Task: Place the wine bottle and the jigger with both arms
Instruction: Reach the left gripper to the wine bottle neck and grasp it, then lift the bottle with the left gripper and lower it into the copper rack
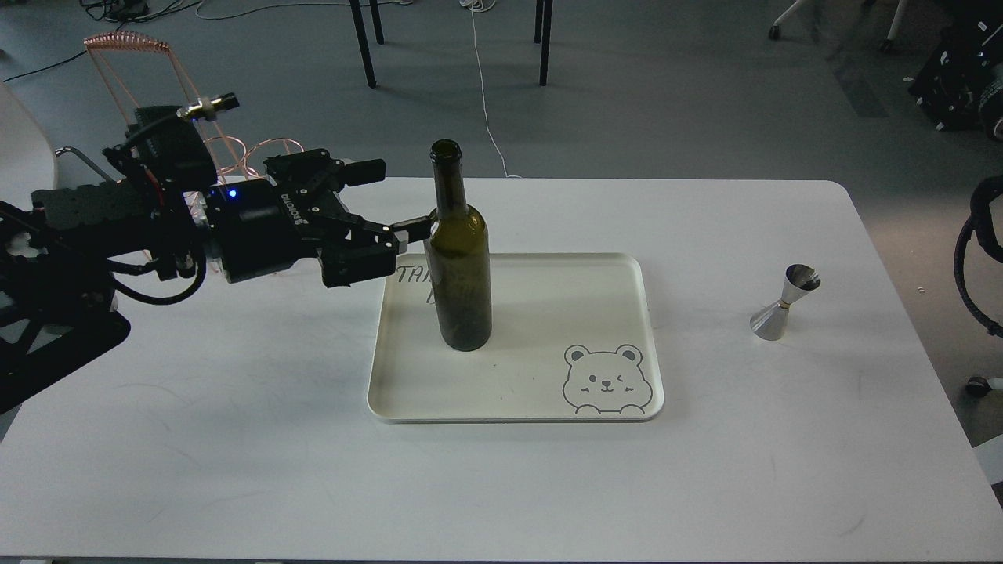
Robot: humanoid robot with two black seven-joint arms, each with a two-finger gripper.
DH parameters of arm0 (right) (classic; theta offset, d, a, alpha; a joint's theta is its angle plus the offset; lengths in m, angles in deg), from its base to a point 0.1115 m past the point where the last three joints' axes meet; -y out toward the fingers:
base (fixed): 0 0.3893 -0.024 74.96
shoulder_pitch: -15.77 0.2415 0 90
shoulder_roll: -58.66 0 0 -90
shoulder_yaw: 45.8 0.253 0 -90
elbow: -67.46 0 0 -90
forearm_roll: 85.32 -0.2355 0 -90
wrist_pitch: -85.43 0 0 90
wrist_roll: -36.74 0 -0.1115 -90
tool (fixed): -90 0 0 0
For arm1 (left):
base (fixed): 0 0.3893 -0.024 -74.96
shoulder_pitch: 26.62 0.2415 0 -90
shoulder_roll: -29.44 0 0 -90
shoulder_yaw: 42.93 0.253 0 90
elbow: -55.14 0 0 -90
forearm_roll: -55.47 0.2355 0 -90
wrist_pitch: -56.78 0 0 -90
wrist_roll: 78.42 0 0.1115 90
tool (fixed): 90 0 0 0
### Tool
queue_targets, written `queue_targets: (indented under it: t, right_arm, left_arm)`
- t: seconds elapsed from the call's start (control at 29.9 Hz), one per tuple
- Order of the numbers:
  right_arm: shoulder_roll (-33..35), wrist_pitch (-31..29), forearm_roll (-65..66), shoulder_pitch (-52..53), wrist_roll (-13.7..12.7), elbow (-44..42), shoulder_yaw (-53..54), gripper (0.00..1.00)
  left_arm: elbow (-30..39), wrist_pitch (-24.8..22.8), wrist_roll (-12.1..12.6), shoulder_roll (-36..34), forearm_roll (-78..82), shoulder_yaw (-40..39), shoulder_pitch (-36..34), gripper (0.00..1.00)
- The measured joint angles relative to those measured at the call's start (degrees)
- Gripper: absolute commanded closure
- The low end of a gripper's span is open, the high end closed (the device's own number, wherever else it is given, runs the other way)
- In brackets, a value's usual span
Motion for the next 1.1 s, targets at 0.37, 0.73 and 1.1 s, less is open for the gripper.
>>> queue_targets:
  t: [0.37, 0.73, 1.1]
  right_arm:
    - [0.0, 0.1, -0.1, -0.1, -0.1, 0.0, 0.2, 0.02]
    - [-0.1, 0.0, 0.0, -0.2, -0.1, 0.0, 0.2, 0.02]
    - [0.0, 0.0, 0.0, -0.1, 0.0, 0.0, 0.2, 0.02]
  left_arm:
    - [-6.3, 0.1, 2.0, 9.3, 1.4, -0.3, -1.7, 0.22]
    - [-8.4, 0.2, 3.8, 11.9, 1.3, -0.3, -2.0, 0.82]
    - [-6.4, -0.1, 3.2, 7.7, -0.3, -5.7, -2.7, 0.87]
